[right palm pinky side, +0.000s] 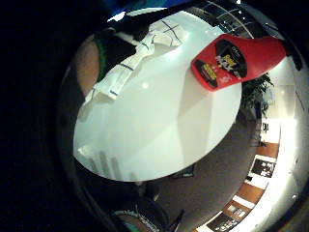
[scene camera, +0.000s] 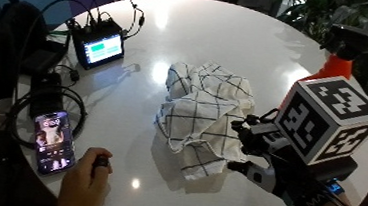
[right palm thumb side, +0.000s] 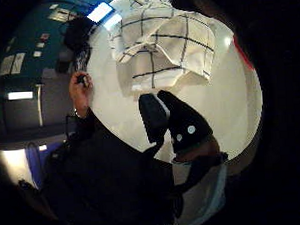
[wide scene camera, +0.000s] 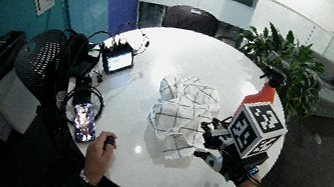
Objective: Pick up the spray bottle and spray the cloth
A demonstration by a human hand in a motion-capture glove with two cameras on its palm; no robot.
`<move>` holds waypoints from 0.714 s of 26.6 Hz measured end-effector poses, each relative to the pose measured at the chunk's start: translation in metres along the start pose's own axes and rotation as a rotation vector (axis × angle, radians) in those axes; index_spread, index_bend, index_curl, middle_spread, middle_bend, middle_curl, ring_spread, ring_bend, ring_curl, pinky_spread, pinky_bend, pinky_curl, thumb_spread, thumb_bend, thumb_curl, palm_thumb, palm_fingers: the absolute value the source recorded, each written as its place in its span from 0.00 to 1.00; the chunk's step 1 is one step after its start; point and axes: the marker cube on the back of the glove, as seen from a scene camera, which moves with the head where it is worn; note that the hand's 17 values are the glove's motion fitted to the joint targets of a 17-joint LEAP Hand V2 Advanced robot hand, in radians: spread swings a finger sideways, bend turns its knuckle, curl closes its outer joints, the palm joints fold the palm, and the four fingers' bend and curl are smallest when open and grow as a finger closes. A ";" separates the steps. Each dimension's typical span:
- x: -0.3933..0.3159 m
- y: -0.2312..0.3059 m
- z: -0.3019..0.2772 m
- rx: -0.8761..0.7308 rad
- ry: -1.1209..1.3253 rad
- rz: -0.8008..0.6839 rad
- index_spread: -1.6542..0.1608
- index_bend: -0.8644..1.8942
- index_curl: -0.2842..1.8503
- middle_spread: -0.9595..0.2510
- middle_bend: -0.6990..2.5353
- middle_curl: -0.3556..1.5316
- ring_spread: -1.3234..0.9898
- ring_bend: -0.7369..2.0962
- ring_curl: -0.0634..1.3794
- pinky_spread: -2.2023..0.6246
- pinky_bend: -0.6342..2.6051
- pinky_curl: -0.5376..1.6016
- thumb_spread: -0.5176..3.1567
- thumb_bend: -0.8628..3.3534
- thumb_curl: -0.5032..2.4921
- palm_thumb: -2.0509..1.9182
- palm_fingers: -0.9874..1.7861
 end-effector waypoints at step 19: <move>0.056 -0.042 -0.008 0.099 -0.017 0.196 0.68 0.37 0.26 0.76 0.27 0.32 0.54 0.37 0.21 0.87 0.30 0.38 0.46 0.23 0.23 0.65 0.57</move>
